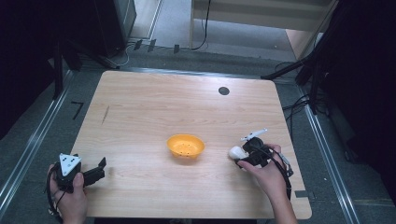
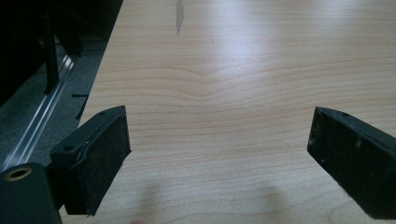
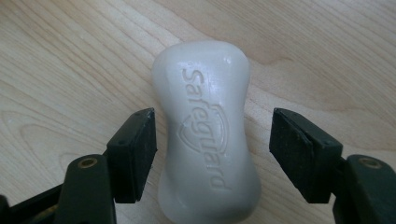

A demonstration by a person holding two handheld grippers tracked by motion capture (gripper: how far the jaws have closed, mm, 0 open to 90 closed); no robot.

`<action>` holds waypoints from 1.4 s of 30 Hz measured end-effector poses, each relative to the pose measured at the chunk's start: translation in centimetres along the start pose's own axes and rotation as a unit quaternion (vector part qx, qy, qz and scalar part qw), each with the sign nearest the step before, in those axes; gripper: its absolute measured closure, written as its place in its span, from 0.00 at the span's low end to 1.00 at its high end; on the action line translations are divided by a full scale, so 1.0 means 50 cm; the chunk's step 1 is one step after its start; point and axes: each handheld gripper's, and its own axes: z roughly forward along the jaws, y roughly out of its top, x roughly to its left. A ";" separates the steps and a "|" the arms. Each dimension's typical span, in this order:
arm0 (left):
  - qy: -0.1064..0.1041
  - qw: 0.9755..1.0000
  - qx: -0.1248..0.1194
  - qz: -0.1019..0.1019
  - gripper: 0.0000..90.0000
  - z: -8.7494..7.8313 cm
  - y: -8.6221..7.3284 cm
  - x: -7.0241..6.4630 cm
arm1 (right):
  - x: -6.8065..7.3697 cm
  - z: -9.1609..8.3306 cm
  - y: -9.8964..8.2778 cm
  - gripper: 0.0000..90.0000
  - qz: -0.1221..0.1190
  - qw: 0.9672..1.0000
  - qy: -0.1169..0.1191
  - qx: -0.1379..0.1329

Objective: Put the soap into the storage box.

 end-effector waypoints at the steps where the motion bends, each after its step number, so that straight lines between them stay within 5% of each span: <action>1: 0.000 1.000 0.000 0.000 0.07 0.000 0.000 0.000 | 0.000 0.002 0.000 0.37 0.001 1.000 0.001 0.002; 16: 0.000 1.000 0.000 0.001 0.07 0.000 0.000 -0.001 | 0.003 0.022 0.002 0.52 -0.016 0.999 0.011 0.029; 34: 0.000 1.000 0.001 -0.003 0.07 0.000 0.000 0.000 | 0.006 0.022 0.011 0.53 -0.022 0.998 0.012 0.053; 42: 0.011 0.999 -0.032 -0.019 0.07 -0.007 -0.003 0.007 | 0.005 0.021 0.005 0.54 -0.024 0.999 0.014 0.041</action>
